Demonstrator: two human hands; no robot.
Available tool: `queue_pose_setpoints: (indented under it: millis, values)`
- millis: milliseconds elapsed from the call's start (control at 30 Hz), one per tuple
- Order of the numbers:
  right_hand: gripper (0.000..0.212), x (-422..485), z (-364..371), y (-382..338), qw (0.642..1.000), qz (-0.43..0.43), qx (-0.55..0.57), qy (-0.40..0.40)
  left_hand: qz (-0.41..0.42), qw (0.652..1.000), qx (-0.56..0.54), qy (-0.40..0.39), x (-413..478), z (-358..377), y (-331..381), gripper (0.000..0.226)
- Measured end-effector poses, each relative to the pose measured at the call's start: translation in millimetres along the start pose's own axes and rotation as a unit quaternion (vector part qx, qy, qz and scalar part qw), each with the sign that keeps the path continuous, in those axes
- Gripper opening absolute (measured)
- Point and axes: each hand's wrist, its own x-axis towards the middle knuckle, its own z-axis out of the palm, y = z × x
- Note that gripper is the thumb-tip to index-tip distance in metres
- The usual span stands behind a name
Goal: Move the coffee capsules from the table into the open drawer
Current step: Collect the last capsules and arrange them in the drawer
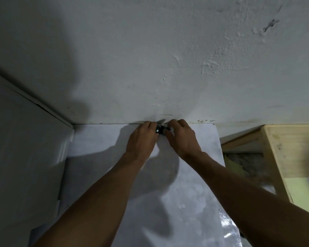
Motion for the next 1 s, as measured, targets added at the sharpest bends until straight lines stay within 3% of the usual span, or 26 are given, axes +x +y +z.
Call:
queue_pose_setpoints:
  millis: [333,567,833,1000]
  values:
    - [0.004,-5.6,7.6,6.6,0.998,-0.050,0.015,0.017,-0.016,0.999,-0.046,0.006,-1.4,-1.3,-1.7,0.025]
    - [0.020,-2.9,12.6,6.3,0.998,-0.063,0.018,0.013,-0.015,0.998,-0.061,0.001,-6.5,-4.4,-7.0,0.036]
    - [0.020,1.4,20.2,6.1,0.997,-0.064,0.030,0.027,0.012,0.998,-0.059,-0.002,-7.3,-3.9,-12.8,0.029]
    - [0.034,3.0,18.6,3.3,0.997,-0.053,0.059,0.016,0.022,0.998,-0.052,-0.001,-7.1,-4.1,-14.4,0.023]
